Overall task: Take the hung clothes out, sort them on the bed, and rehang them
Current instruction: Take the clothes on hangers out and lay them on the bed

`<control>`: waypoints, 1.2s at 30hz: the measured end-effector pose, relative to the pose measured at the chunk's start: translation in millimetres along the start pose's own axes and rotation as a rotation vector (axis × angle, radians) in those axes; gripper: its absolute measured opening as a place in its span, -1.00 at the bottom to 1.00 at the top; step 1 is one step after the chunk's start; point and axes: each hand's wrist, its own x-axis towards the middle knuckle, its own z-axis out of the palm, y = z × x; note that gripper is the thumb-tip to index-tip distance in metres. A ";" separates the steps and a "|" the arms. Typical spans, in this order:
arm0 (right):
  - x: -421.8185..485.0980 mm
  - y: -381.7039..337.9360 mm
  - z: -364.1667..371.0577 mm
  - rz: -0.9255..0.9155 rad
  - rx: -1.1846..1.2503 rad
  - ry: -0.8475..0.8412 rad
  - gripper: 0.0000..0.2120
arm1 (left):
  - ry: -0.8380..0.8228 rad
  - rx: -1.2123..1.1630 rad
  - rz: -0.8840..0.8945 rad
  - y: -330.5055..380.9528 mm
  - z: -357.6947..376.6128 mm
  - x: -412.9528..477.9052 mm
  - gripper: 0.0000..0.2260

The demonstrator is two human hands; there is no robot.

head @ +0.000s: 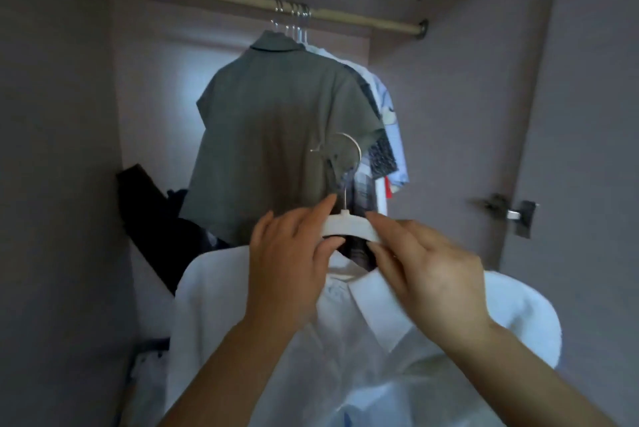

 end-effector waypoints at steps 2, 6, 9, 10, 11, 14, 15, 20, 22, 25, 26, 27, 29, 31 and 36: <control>-27.5 5.0 -34.7 0.064 -0.038 -0.074 -0.66 | -0.018 -0.112 0.023 28.1 0.7 -21.2 -0.61; -77.2 13.7 -106.1 0.149 -0.122 -0.124 -0.75 | -0.071 -0.320 0.054 89.5 2.2 -62.4 -0.63; -110.3 17.2 -165.0 0.198 -0.191 -0.157 -0.74 | -0.100 -0.420 0.096 137.6 -0.8 -90.7 -0.67; -121.0 17.7 -185.6 0.216 -0.209 -0.162 -0.74 | -0.118 -0.446 0.109 154.4 -3.3 -99.6 -0.67; -130.7 17.4 -207.3 0.234 -0.228 -0.168 -0.75 | -0.135 -0.471 0.122 172.1 -6.8 -108.2 -0.67; -159.6 15.1 -277.8 0.289 -0.316 -0.184 -0.78 | -0.146 -0.531 0.188 232.7 -20.1 -133.2 -0.66; -169.5 13.7 -303.0 0.314 -0.337 -0.187 -0.78 | -0.142 -0.552 0.213 255.3 -25.8 -142.0 -0.66; -216.6 -1.5 -446.8 0.488 -0.490 -0.229 -0.78 | -0.193 -0.729 0.346 380.0 -68.1 -189.2 -0.68; -232.7 -14.5 -505.0 0.559 -0.565 -0.248 -0.78 | -0.229 -0.819 0.422 429.1 -89.6 -209.7 -0.68; -249.9 -38.8 -587.9 0.640 -0.715 -0.254 -0.78 | -0.285 -0.958 0.493 498.5 -123.2 -239.6 -0.67; -254.3 -48.3 -614.2 0.658 -0.775 -0.261 -0.78 | -0.304 -1.012 0.509 520.4 -133.5 -250.1 -0.67; -258.2 -58.6 -639.3 0.682 -0.831 -0.271 -0.77 | -0.323 -1.066 0.525 541.6 -143.7 -260.8 -0.67; -265.9 -81.6 -686.2 0.738 -0.956 -0.294 -0.74 | -0.366 -1.182 0.562 582.6 -165.6 -282.1 -0.67; -275.6 -108.4 -727.0 0.812 -1.081 -0.298 -0.73 | -0.414 -1.308 0.614 620.9 -191.5 -305.1 -0.67; -297.9 -193.3 -810.0 0.977 -1.363 -0.215 -0.78 | -0.453 -1.588 0.797 697.3 -269.4 -364.2 -0.64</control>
